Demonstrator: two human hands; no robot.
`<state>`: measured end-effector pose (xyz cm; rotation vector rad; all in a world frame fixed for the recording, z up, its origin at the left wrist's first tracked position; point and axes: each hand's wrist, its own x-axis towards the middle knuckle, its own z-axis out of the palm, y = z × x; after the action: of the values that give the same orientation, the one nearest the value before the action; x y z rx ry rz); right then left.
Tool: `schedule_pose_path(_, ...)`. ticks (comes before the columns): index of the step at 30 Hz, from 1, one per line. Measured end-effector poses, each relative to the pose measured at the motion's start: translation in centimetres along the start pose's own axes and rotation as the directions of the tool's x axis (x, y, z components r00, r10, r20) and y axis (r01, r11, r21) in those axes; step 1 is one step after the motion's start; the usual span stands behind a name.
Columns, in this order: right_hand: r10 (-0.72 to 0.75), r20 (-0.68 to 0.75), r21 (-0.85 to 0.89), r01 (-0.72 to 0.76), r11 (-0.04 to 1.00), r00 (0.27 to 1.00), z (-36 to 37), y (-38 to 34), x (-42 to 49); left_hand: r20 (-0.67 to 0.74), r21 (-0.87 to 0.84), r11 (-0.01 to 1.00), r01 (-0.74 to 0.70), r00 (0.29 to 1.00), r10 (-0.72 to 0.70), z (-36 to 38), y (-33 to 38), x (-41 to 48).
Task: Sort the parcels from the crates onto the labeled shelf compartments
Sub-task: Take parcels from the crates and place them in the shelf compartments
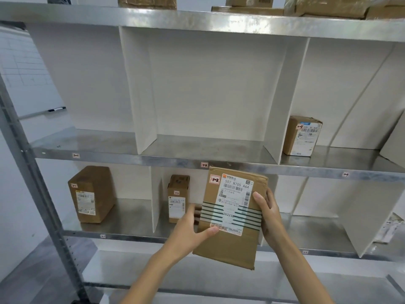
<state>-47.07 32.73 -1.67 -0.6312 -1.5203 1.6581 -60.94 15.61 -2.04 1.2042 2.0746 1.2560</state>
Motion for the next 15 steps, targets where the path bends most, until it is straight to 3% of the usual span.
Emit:
schedule_pose_path(10,-0.058,0.043,0.018,0.058,0.998,0.997,-1.4,-1.4,1.7,-0.003,0.01,1.0,-0.015,1.0,0.015,0.6,1.7,1.6)
schedule_pose_path(15,-0.143,0.077,0.066,0.138,0.988,0.987,-0.6,-4.5,4.2,-0.091,0.001,0.994,-0.113,0.989,0.112,-1.2,3.4,3.6)
